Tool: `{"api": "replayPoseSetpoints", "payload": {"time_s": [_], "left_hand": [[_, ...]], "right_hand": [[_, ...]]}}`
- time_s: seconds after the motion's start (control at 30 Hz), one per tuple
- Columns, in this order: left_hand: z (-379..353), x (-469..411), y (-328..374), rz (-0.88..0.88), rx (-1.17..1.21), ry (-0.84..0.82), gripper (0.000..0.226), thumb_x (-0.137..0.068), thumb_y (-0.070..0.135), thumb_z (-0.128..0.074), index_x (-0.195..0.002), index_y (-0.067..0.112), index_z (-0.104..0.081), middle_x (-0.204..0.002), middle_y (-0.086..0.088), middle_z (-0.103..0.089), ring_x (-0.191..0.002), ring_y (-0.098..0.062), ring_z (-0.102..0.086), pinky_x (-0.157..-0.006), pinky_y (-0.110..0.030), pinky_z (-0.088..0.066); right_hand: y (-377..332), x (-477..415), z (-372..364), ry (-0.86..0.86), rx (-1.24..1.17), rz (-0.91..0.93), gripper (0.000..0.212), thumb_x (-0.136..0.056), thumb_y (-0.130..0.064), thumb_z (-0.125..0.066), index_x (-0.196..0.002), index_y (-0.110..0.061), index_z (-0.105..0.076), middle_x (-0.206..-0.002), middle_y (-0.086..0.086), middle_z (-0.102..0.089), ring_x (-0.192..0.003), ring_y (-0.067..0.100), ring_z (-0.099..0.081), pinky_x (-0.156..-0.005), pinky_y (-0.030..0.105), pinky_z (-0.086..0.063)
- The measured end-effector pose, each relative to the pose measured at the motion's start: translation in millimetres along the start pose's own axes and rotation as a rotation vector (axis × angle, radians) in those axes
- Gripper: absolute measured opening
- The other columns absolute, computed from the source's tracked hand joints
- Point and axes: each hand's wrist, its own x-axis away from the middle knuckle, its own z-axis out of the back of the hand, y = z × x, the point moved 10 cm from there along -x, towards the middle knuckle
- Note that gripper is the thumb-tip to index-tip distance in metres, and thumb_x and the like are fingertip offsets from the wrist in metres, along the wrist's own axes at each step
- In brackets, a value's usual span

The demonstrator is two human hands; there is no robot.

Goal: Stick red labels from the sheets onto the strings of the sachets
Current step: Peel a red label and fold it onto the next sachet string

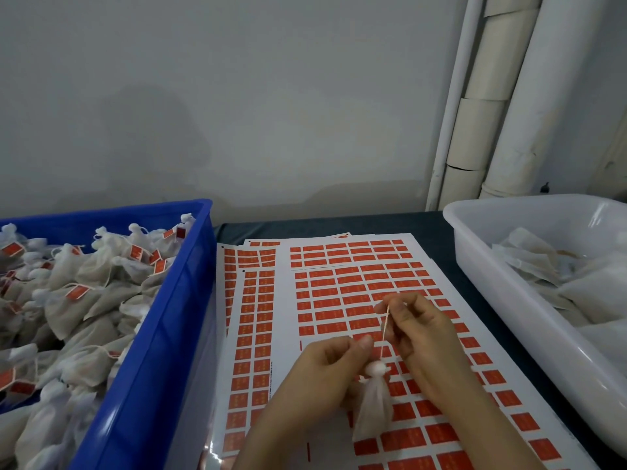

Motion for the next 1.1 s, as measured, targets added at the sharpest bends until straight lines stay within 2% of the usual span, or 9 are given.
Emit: {"api": "replayPoseSetpoints", "payload": {"time_s": [0.1, 0.2, 0.37, 0.53, 0.6, 0.67, 0.77, 0.87, 1.1], "left_hand": [[3, -1, 1, -0.015, 0.014, 0.005, 0.041, -0.069, 0.061, -0.050, -0.072, 0.027, -0.072, -0.074, 0.007, -0.072, -0.064, -0.008, -0.068, -0.057, -0.012, -0.049], [2, -1, 6, -0.065, 0.011, 0.002, 0.023, -0.083, 0.047, -0.056, -0.082, 0.030, -0.072, -0.080, 0.011, -0.073, -0.076, -0.007, -0.070, -0.062, -0.013, -0.051], [2, -1, 6, -0.035, 0.096, -0.056, 0.011, -0.084, 0.035, -0.062, -0.083, 0.028, -0.071, -0.078, -0.003, -0.075, -0.061, -0.016, -0.070, -0.055, -0.024, -0.056], [11, -4, -9, 0.049, -0.021, -0.011, 0.013, -0.086, 0.036, -0.063, -0.080, 0.028, -0.071, -0.078, 0.007, -0.074, -0.066, -0.009, -0.069, -0.055, -0.016, -0.051], [23, -5, -15, 0.081, -0.122, 0.091, 0.012, -0.085, 0.035, -0.065, -0.077, 0.028, -0.071, -0.075, 0.013, -0.072, -0.067, -0.007, -0.068, -0.056, -0.013, -0.050], [36, -6, -19, 0.093, -0.228, 0.211, 0.012, -0.085, 0.033, -0.066, -0.074, 0.030, -0.068, -0.075, 0.017, -0.068, -0.067, -0.005, -0.066, -0.055, -0.010, -0.050], [52, -2, -15, 0.057, -0.324, 0.389, 0.009, -0.085, 0.032, -0.066, -0.076, 0.031, -0.066, -0.086, 0.023, -0.063, -0.073, -0.002, -0.061, -0.066, -0.007, -0.046], [73, 6, -7, 0.038, -0.533, 0.597, 0.011, -0.086, 0.034, -0.063, -0.094, 0.027, -0.067, -0.100, 0.021, -0.056, -0.083, -0.002, -0.053, -0.081, -0.016, -0.044], [82, 12, -13, 0.174, -0.523, 0.688, 0.011, -0.092, 0.035, -0.054, -0.098, 0.026, -0.051, -0.111, 0.004, -0.064, -0.082, -0.009, -0.052, -0.086, -0.027, -0.049]], "right_hand": [[-1, 4, -7, -0.018, 0.054, 0.017, 0.023, -0.068, -0.043, -0.056, -0.079, -0.027, -0.069, -0.073, -0.001, -0.070, -0.072, 0.020, -0.067, -0.069, 0.027, -0.056], [-5, 7, -16, -0.060, 0.188, 0.063, 0.024, -0.064, -0.049, -0.056, -0.077, -0.033, -0.067, -0.074, -0.017, -0.069, -0.073, 0.004, -0.066, -0.056, 0.011, -0.050], [-7, 8, -21, -0.094, 0.227, 0.100, 0.020, -0.064, -0.048, -0.057, -0.077, -0.038, -0.068, -0.079, -0.022, -0.070, -0.076, -0.003, -0.065, -0.057, 0.007, -0.048], [-4, 4, -17, -0.063, 0.334, 0.115, 0.019, -0.067, -0.052, -0.050, -0.079, -0.045, -0.064, -0.074, -0.026, -0.067, -0.070, -0.002, -0.062, -0.055, 0.008, -0.046], [0, 3, -17, -0.057, 0.388, 0.112, 0.021, -0.068, -0.056, -0.046, -0.083, -0.049, -0.060, -0.077, -0.029, -0.065, -0.074, -0.002, -0.062, -0.064, 0.008, -0.047], [5, 2, -20, -0.065, 0.462, 0.104, 0.027, -0.070, -0.060, -0.042, -0.094, -0.052, -0.054, -0.096, -0.037, -0.055, -0.088, -0.007, -0.055, -0.075, 0.008, -0.043], [19, 2, -27, -0.104, 0.634, 0.085, 0.046, -0.077, -0.058, -0.044, -0.122, -0.050, -0.041, -0.122, -0.027, -0.049, -0.109, -0.003, -0.049, -0.086, 0.014, -0.041], [33, 3, -34, -0.145, 0.771, 0.031, 0.057, -0.083, -0.053, -0.050, -0.135, -0.048, -0.026, -0.142, -0.020, -0.037, -0.128, 0.008, -0.041, -0.099, 0.028, -0.040], [52, 8, -49, -0.271, 1.126, 0.041, 0.090, -0.075, -0.070, -0.049, -0.140, -0.045, 0.008, -0.154, -0.017, 0.000, -0.143, 0.012, -0.006, -0.113, 0.038, -0.014]]}}
